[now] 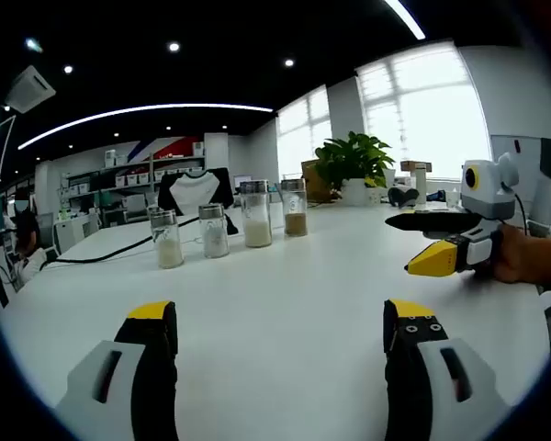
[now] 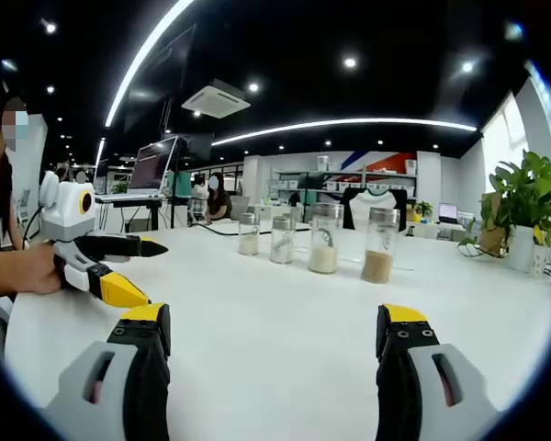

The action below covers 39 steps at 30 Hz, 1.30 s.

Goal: Rotate the seasoning bottle until the label or dispensing opening points toward the visible target arrow and the bottle remains upright within the marked orientation range

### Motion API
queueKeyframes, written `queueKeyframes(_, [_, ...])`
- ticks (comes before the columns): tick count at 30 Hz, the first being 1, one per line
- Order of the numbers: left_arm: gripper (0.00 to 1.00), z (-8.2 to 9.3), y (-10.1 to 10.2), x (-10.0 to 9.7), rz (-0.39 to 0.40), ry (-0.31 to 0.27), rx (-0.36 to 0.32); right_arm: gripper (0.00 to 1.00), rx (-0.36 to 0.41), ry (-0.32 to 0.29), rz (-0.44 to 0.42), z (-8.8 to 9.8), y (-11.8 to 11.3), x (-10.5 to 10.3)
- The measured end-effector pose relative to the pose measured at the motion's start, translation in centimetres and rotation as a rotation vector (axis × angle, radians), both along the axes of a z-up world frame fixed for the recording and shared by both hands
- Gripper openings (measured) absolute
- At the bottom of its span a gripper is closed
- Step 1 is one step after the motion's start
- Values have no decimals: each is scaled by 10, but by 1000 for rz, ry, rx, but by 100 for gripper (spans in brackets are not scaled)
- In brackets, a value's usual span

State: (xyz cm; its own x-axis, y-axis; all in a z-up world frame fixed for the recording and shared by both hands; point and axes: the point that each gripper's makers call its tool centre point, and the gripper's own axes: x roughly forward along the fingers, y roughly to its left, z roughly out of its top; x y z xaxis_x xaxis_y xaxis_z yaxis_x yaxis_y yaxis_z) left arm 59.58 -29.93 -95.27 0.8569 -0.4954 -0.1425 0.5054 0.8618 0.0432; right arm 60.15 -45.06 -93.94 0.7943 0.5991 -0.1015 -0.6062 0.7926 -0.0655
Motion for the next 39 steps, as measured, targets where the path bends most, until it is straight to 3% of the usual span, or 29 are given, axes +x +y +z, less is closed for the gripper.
queueKeyframes(4, [98, 2, 3, -1, 21, -4, -14, 94, 58, -31, -22, 9, -7, 1])
queueKeyframes(7, [98, 0, 3, 0, 25, -4, -3, 93, 67, -6, -31, 6, -10, 3])
queueKeyframes(14, [97, -1, 2, -2, 27, -5, 24, 94, 42, -13, -26, 5, -7, 0])
queueKeyframes(21, [95, -2, 4, 0, 35, -10, 36, 94, 79, -14, -30, 9, -10, -2])
queueKeyframes(27, [95, -4, 8, -1, 52, -3, 44, 94, 49, -7, -9, 5, -4, -3])
queueKeyframes(31, [94, 2, 14, -2, 66, -13, -7, 94, 54, -8, -4, 6, -4, -4])
queueKeyframes(39, [90, 0, 15, 1, 85, -35, 50, 94, 62, 5, 5, 5, -2, -6])
